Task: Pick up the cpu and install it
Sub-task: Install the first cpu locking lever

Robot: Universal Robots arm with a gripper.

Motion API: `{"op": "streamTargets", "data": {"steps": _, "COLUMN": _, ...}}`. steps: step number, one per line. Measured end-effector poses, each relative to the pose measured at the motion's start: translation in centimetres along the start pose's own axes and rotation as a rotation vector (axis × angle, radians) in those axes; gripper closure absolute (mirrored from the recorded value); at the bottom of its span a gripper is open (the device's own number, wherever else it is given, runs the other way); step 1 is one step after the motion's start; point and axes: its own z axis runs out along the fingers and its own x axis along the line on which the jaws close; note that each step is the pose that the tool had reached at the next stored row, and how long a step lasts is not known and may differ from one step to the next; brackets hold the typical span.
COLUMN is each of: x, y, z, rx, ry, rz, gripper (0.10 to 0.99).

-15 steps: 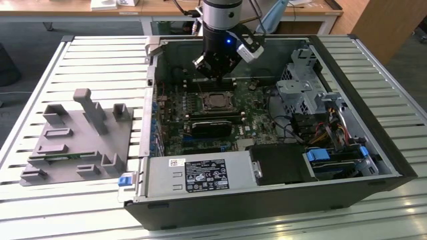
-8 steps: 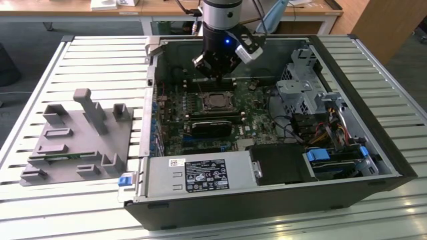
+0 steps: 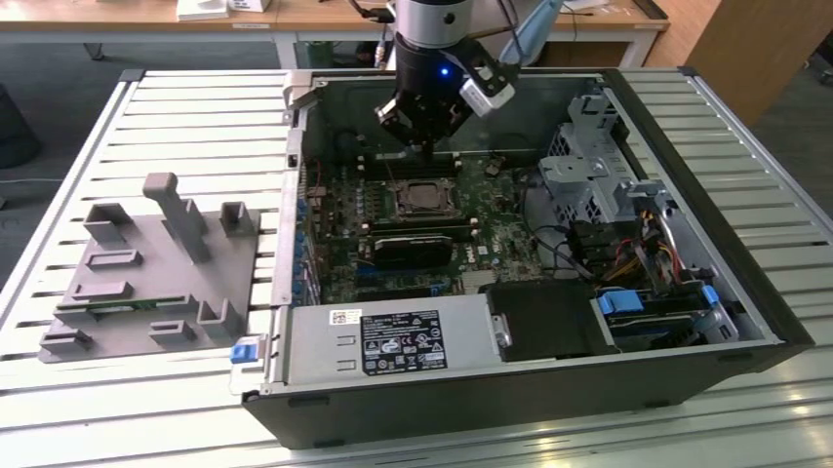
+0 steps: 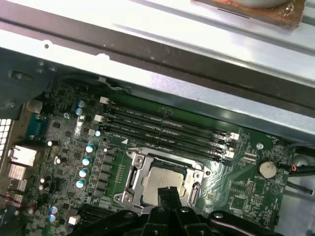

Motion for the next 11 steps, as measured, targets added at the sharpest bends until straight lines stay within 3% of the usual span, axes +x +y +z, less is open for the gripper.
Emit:
{"op": "streamTargets", "data": {"steps": 8, "x": 0.01, "y": 0.0, "z": 0.07, "rx": 0.004, "ry": -0.0025, "rz": 0.131, "gripper": 0.98}}
{"op": "streamTargets", "data": {"steps": 11, "x": 0.01, "y": 0.0, "z": 0.08, "rx": 0.005, "ry": -0.0028, "rz": 0.145, "gripper": 0.98}}
